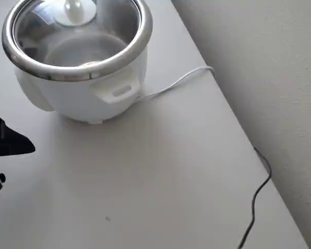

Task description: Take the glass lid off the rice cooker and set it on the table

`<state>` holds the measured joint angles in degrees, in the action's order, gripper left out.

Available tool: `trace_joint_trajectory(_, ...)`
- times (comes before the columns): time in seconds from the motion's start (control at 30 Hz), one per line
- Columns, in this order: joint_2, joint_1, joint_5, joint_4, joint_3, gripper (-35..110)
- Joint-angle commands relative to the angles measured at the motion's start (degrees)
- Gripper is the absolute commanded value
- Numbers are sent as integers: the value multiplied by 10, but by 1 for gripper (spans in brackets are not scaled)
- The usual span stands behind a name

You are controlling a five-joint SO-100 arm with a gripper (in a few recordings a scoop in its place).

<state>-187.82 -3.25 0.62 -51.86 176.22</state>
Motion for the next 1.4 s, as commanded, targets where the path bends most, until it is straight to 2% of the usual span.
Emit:
trace_joint_trajectory(0.0, -7, -4, -4, -3, -1, 0)
trace_joint_trajectory(0.5, -7, -4, -4, -3, -1, 0)
trace_joint_trajectory(0.67, -7, -53, 52, -3, -1, 0)
trace_joint_trajectory(1.1, -7, -61, 57, 4, 1, 0)
trace_joint_trajectory(1.23, -7, -43, 62, 12, 3, 1)
trace_joint_trajectory(1.37, -7, 25, 126, 9, -8, 0)
